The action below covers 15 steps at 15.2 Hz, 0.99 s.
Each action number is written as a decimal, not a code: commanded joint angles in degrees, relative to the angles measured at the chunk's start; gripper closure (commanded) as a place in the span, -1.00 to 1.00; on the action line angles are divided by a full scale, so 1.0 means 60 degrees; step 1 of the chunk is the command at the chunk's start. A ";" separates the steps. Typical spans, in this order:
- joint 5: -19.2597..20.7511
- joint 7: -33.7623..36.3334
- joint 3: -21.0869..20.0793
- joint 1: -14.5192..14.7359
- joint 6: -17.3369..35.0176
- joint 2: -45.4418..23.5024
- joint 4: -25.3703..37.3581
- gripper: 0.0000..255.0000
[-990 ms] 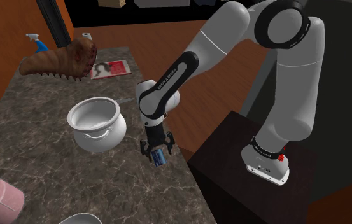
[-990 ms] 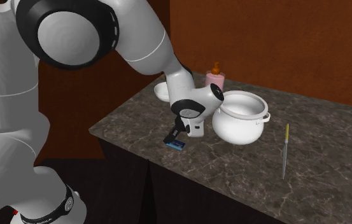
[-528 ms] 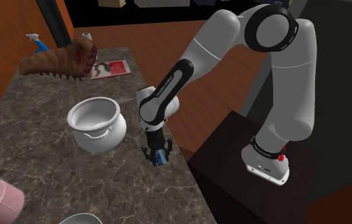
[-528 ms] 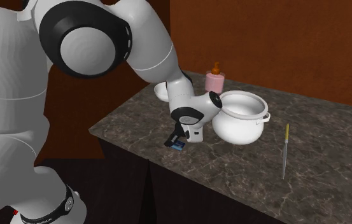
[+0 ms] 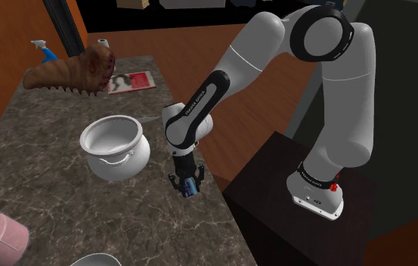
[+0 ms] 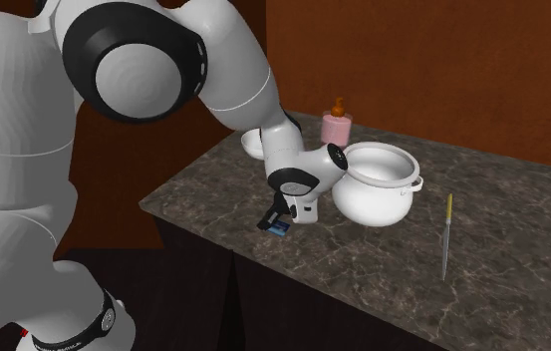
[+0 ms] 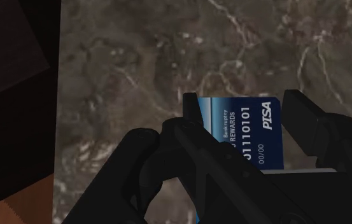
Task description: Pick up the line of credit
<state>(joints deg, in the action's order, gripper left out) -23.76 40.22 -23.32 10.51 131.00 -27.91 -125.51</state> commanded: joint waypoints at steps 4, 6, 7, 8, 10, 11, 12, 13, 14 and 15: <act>-0.0055 0.0081 -0.0063 -0.0060 -0.0299 0.0373 -0.0054 1.00; -0.0091 0.0131 -0.0100 -0.0100 -0.0499 0.0612 -0.0082 1.00; -0.0109 0.0155 -0.0118 -0.0119 -0.0601 0.0731 -0.0093 1.00; -0.0126 0.0180 -0.0135 -0.0139 -0.0704 0.0848 -0.0101 1.00; -0.0162 0.0230 -0.0167 -0.0177 -0.0912 0.1080 -0.0112 1.00; -0.0179 0.0254 -0.0183 -0.0196 -0.1018 0.1194 -0.0115 1.00; -0.0197 0.0279 -0.0198 -0.0214 -0.1125 0.1308 -0.0115 1.00; -0.0214 0.0304 -0.0212 -0.0232 -0.1232 0.1420 -0.0113 1.00; -0.0232 0.0329 -0.0225 -0.0250 -0.1341 0.1531 -0.0110 1.00; -0.0249 0.0355 -0.0238 -0.0267 -0.1450 0.1641 -0.0104 1.00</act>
<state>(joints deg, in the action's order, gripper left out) -25.17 42.13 -24.66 8.98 123.02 -18.69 -126.26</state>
